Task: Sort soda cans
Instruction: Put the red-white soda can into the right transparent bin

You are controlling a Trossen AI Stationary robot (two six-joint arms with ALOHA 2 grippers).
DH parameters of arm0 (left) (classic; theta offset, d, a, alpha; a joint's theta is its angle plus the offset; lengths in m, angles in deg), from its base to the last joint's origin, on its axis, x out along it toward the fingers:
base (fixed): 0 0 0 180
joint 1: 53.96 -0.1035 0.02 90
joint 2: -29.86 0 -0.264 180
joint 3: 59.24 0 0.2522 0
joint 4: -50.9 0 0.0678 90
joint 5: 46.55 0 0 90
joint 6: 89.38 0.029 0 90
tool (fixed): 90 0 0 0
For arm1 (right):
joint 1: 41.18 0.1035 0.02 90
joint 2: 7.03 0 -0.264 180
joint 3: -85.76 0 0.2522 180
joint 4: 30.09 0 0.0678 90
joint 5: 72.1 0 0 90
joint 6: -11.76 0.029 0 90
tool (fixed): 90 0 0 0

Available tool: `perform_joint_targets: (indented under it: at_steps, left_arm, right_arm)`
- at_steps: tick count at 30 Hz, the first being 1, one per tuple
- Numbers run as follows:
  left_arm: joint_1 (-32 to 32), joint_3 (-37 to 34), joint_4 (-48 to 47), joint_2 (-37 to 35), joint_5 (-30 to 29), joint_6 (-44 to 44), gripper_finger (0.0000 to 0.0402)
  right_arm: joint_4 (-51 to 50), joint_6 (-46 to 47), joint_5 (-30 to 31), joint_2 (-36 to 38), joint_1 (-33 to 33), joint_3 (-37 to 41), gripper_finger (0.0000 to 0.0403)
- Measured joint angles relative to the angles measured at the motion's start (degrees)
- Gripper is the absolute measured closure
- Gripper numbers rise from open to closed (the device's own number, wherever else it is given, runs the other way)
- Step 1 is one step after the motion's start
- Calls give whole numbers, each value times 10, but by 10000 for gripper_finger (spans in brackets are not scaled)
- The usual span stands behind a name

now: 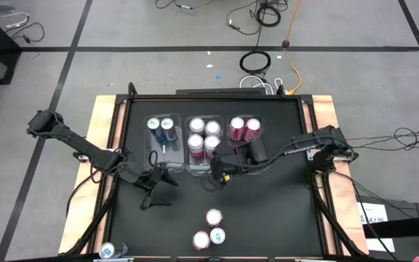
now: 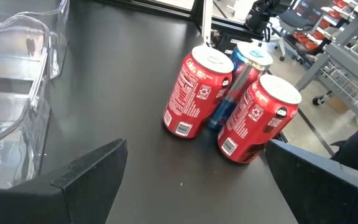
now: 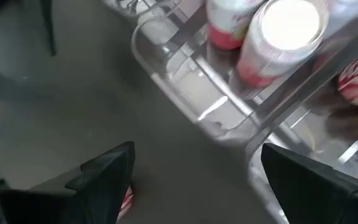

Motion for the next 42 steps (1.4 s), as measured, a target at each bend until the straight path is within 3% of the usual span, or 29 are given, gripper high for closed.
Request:
perform_joint_targets:
  at_steps: [14,42]
  left_arm:
    - [0,0,10,0,0,0,11]
    - [0,0,7,0,13,2,11]
  right_arm:
    - [59,135,15,-1,97,0,62]
    - [152,246,32,-37,148,0,62]
